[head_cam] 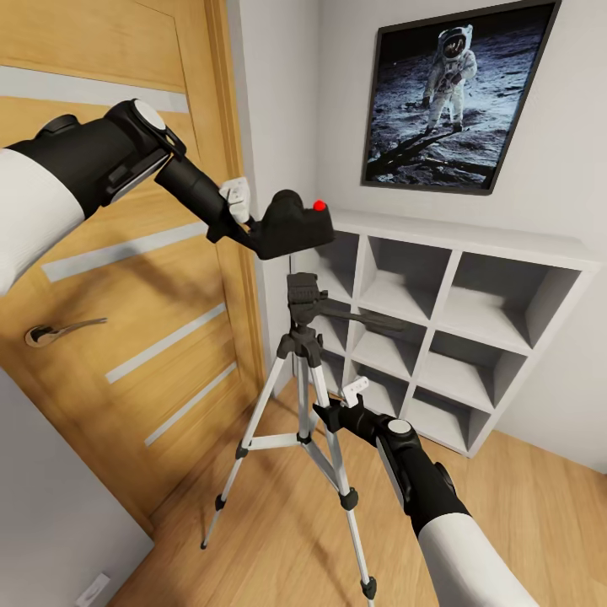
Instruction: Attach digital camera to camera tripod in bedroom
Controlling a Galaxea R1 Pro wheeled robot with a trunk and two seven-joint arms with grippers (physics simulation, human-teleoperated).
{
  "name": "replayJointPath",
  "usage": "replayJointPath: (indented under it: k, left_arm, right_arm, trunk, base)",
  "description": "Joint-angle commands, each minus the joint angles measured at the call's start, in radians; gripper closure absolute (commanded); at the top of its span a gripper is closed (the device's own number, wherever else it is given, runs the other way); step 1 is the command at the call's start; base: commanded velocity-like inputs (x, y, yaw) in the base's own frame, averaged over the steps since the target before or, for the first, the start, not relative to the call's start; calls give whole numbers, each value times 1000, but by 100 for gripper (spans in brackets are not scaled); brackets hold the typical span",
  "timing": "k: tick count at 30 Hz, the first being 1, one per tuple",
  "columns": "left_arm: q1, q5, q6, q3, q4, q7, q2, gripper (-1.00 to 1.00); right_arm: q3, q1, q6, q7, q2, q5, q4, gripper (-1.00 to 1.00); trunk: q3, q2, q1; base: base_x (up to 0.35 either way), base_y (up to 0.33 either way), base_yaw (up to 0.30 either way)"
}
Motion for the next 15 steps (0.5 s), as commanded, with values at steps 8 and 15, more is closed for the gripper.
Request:
replayJointPath:
  k: [8, 15]
  left_arm:
    - [-2, 12, 5, -8, 1, -2, -12, 100]
    - [-2, 13, 6, -7, -2, -9, -28, 100]
  right_arm:
    - [-2, -1, -3, 7, 0, 31, 50, 100]
    - [-2, 0, -6, 7, 1, 29, 50, 100]
  trunk:
    - [-2, -2, 1]
    - [-2, -2, 1]
  base:
    - [0, 0, 0]
    - [0, 0, 0]
